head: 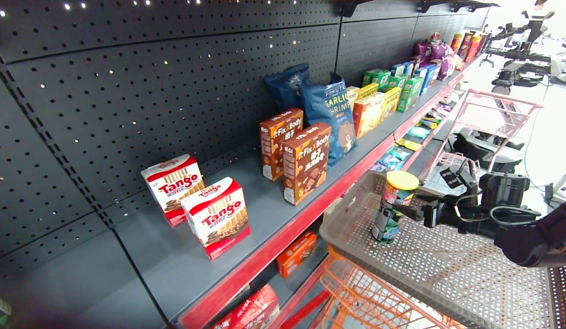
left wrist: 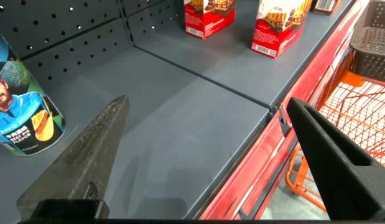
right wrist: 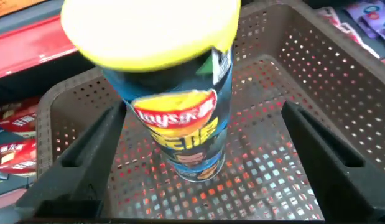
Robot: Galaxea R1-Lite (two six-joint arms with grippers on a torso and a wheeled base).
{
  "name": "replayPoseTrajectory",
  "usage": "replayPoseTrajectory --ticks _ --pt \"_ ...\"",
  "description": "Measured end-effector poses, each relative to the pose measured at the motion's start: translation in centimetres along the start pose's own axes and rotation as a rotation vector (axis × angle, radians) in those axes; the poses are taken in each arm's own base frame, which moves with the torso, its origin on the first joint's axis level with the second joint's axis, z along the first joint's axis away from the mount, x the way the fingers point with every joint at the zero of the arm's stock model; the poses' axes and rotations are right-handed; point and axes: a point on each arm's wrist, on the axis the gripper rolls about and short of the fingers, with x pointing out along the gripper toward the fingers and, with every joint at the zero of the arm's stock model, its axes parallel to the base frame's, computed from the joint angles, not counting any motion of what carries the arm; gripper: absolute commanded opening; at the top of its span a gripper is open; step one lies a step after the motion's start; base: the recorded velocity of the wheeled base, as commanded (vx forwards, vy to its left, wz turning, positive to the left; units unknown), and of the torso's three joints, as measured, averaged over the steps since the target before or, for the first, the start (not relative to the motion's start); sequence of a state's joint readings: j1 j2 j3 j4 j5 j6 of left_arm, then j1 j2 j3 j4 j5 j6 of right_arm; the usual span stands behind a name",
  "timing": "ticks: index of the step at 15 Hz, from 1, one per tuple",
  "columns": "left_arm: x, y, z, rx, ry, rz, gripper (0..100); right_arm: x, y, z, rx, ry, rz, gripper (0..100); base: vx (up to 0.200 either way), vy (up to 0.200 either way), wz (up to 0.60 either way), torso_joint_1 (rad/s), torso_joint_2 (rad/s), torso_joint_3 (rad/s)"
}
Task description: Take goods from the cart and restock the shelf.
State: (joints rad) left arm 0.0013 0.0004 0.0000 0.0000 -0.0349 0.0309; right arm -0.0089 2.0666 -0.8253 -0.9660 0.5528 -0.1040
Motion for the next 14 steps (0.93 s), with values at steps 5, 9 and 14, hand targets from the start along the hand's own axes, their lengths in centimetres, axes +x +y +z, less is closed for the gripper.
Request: replayPoseTrajectory --ticks 5,9,14 --pt "0.0 0.0 0.0 0.000 0.000 0.000 100 1.3 0.0 -0.6 -0.023 0.008 0.032 100 0.000 0.000 0.00 0.000 0.00 0.000" --pt "0.0 0.0 0.0 0.000 0.000 0.000 100 2.0 -0.3 -0.2 -0.032 -0.009 0.076 100 0.000 0.000 0.00 0.000 0.00 0.000" --pt "0.0 0.0 0.0 0.000 0.000 0.000 100 2.6 0.1 -0.3 -0.034 -0.010 0.117 0 0.000 0.000 0.00 0.000 0.00 0.000"
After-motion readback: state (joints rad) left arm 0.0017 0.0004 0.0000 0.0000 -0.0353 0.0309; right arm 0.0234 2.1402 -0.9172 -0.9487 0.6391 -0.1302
